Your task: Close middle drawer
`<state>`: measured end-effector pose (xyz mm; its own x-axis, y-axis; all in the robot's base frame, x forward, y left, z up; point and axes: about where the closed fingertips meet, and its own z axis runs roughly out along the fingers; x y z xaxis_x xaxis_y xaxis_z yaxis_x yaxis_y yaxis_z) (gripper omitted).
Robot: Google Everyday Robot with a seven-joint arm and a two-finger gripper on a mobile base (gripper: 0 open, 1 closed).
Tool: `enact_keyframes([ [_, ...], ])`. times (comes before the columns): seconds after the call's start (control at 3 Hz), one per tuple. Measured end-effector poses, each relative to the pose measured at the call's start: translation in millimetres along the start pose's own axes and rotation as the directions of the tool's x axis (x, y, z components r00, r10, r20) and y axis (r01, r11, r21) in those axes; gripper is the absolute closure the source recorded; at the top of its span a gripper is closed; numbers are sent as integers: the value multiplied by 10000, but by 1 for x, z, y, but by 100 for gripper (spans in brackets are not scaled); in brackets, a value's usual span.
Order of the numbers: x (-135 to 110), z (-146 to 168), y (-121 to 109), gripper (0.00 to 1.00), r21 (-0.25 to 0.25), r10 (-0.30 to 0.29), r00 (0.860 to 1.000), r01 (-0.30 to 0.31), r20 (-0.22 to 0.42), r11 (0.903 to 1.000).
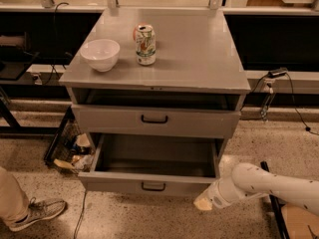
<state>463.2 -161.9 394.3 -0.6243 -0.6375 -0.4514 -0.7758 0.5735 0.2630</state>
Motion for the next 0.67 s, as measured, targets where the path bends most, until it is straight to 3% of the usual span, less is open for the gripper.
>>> enact_keyframes([
  [0.33,-38,-8,-18,100,953,-1763,9814,1689,755,9810],
  [0.67,-51,-8,-23,100,1155,-2232,9701,2119,957,9705],
])
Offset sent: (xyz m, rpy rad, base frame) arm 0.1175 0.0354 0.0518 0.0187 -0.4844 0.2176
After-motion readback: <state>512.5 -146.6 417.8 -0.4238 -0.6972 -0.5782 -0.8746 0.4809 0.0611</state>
